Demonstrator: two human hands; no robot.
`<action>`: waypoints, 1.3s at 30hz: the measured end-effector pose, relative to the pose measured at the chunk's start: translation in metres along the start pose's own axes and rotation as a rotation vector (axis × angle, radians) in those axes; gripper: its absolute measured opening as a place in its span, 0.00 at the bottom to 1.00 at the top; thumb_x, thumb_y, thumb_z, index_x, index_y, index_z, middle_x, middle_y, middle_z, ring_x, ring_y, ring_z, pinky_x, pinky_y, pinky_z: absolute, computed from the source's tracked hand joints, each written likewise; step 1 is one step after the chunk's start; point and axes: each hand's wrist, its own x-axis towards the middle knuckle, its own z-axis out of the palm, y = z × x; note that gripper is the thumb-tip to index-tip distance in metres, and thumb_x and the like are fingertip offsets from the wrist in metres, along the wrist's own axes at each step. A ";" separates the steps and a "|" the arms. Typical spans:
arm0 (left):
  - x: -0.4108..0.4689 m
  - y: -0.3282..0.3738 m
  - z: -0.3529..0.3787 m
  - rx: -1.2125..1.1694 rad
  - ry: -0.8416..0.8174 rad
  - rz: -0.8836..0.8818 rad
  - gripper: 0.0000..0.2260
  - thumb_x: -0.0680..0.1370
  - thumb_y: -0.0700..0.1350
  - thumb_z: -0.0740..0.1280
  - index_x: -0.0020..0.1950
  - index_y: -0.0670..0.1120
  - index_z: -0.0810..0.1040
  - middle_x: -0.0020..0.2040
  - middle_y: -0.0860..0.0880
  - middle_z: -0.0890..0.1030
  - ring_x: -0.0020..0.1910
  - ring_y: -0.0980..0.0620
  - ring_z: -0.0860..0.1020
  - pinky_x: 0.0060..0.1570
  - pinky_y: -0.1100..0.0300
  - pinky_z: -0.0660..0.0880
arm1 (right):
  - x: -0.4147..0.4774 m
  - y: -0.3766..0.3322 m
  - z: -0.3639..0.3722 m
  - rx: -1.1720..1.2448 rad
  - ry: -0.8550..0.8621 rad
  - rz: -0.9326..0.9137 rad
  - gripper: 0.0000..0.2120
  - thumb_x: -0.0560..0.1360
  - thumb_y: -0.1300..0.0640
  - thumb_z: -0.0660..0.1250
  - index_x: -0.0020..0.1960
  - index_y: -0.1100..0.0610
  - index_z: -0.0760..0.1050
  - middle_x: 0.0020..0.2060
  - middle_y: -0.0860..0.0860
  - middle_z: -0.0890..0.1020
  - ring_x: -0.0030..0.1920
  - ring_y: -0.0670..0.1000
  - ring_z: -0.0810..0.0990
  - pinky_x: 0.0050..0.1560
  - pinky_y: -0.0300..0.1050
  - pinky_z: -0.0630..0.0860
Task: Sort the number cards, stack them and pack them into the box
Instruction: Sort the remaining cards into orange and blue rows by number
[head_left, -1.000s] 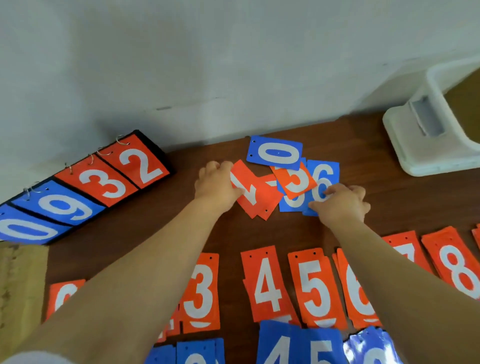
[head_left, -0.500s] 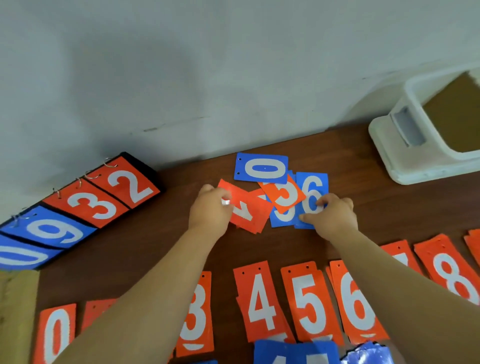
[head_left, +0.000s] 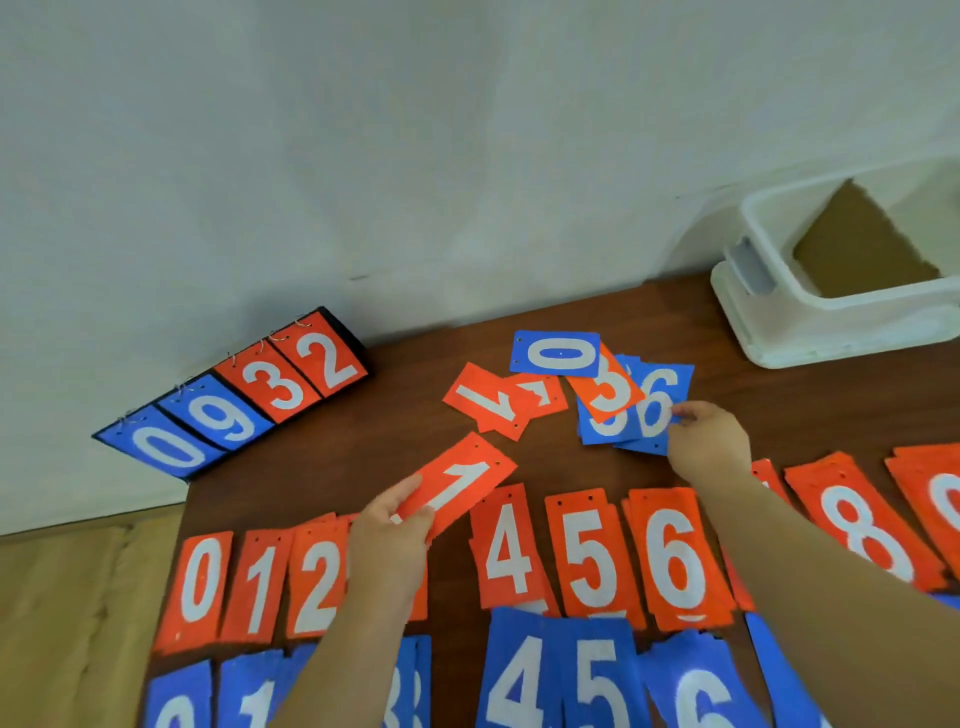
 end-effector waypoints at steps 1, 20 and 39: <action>-0.011 -0.002 0.002 -0.018 0.015 0.016 0.18 0.80 0.44 0.70 0.64 0.64 0.80 0.68 0.48 0.77 0.54 0.50 0.81 0.50 0.52 0.83 | -0.004 0.001 -0.008 0.011 0.024 -0.004 0.18 0.77 0.63 0.64 0.65 0.56 0.79 0.61 0.58 0.81 0.59 0.61 0.79 0.54 0.47 0.73; -0.237 0.011 0.123 -0.337 -0.162 0.237 0.14 0.81 0.50 0.69 0.67 0.57 0.79 0.59 0.56 0.81 0.54 0.56 0.81 0.55 0.55 0.82 | -0.155 0.072 -0.221 -0.011 -0.738 -0.499 0.19 0.79 0.65 0.61 0.52 0.44 0.84 0.42 0.59 0.82 0.37 0.55 0.73 0.40 0.52 0.72; -0.253 -0.036 0.031 -0.258 0.046 0.318 0.22 0.74 0.40 0.76 0.65 0.57 0.80 0.57 0.43 0.83 0.50 0.46 0.83 0.38 0.59 0.81 | -0.236 0.014 -0.139 0.279 -0.359 -0.452 0.17 0.74 0.52 0.75 0.61 0.41 0.76 0.58 0.43 0.77 0.48 0.43 0.81 0.42 0.36 0.74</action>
